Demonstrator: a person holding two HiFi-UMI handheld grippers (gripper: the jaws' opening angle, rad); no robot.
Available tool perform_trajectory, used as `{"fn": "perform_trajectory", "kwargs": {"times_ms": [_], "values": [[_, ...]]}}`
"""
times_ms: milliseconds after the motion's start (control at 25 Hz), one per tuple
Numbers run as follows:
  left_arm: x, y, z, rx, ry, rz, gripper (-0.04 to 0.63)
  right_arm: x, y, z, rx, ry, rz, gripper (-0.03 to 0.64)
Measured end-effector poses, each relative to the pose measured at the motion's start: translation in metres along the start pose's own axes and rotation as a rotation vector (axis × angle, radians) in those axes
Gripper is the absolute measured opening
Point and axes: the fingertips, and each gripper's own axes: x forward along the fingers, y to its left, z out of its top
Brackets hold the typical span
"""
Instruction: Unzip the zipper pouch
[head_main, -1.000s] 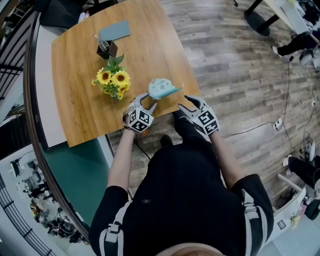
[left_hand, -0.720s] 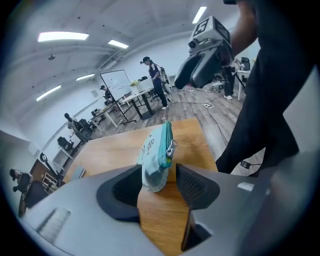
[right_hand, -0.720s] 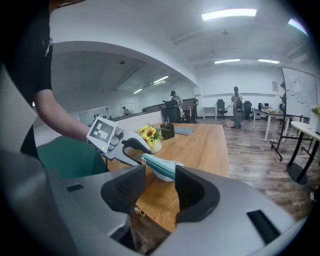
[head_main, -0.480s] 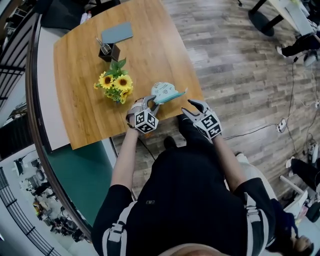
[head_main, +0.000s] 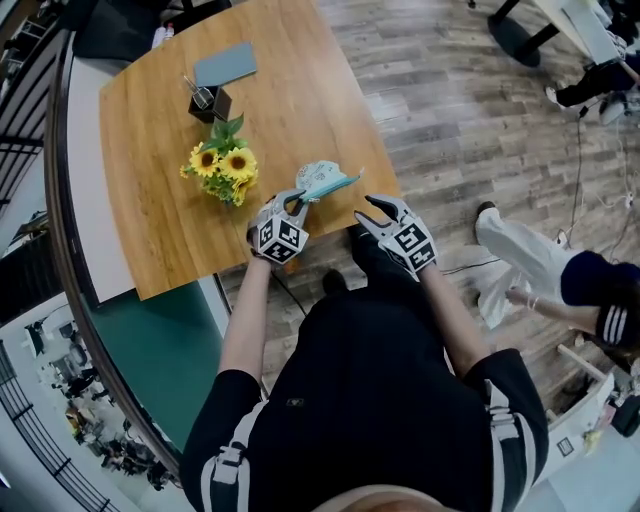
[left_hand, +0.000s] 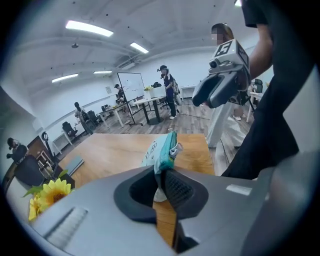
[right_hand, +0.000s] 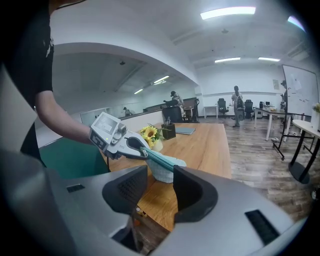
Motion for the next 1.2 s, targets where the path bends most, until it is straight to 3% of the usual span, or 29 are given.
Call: {"fn": "perform_trajectory", "kwargs": {"times_ms": [720,1000,1200], "values": [[-0.062,-0.036,0.038,-0.115,-0.098,0.077,0.009,0.011,0.084,0.021,-0.039,-0.044,0.159,0.112],[-0.092,-0.056,0.044,-0.120,-0.134,0.101,0.009,0.007,0.122,0.028,0.008,-0.093,0.199,0.107],[-0.114,-0.071,0.042,-0.123,-0.146,0.127,0.008,-0.002,0.146,0.030,0.059,-0.137,0.231,0.061]]}}
